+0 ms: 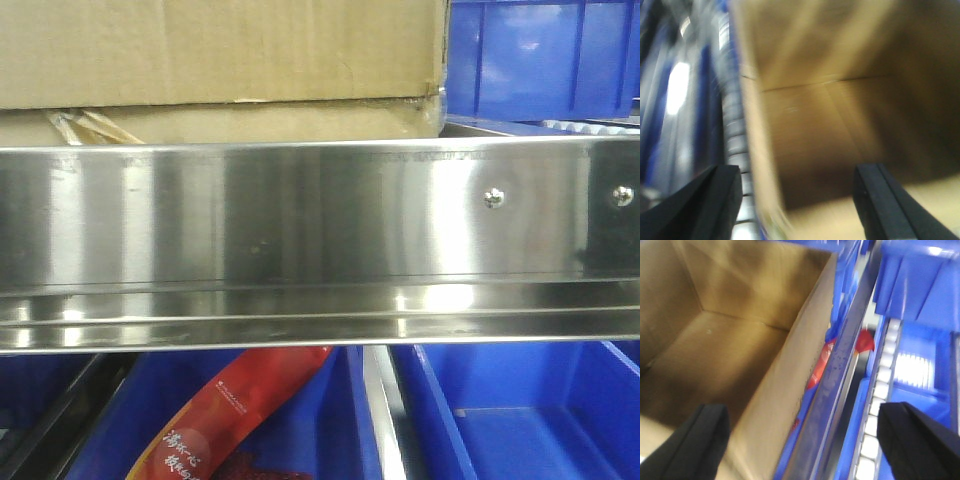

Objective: Grab carton from right shelf to conveyor
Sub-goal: 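Lift the brown carton off the shelf with both grippers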

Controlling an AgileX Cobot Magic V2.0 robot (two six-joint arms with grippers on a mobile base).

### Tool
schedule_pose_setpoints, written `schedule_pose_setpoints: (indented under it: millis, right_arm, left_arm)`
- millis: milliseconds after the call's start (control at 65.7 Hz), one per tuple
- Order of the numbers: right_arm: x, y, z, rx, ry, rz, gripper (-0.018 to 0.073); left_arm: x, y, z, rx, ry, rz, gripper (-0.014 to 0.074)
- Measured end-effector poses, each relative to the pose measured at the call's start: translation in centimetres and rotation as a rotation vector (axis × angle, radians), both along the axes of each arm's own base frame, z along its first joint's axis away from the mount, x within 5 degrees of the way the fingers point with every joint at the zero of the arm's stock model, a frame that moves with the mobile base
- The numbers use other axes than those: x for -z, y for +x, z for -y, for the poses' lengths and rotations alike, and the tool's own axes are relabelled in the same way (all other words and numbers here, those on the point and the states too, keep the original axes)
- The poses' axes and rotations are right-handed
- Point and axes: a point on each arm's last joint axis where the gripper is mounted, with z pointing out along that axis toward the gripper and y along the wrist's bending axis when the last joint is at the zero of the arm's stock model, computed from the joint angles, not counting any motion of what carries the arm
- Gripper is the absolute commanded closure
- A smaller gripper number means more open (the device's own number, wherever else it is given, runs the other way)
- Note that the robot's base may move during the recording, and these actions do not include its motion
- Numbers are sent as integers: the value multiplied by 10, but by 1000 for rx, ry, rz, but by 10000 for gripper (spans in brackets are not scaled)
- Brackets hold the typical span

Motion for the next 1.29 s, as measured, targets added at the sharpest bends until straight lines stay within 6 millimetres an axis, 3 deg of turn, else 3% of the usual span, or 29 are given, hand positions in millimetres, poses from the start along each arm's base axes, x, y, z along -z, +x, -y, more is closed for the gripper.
schedule_pose_setpoints:
  millis: [183,411,761,837,883,1020,1051,1111,1294]
  right_arm:
    - [6,37,-21,-13,-4,-13,84]
    - [40,73,-39,-15,-44,-104,84]
    - [77,102,-54,-21,-76,-197,91]
    - [81,105,-55,-21,-79,-207,182]
    - [83,106,-56,-22,-80,-212,293]
    - [84,106,-58,-31,-65,-224,666]
    - [84,105,-60,-29,-62,-224,652]
    - [84,105,-60,-28,-64,-224,615]
    - [84,105,-60,-24,-60,-226,627]
  left_arm:
    - [8,37,6,-12,10,-47,214]
    - [40,74,13,-13,28,-147,214]
    - [65,100,6,-38,-16,-219,214]
    - [66,102,4,-44,-16,-223,246]
    - [67,101,4,-44,-16,-227,299]
    - [66,101,4,-53,-25,-225,600]
    - [66,101,4,-58,-30,-224,642]
    - [66,101,4,-63,-34,-229,596]
    - [66,101,4,-67,-38,-229,610]
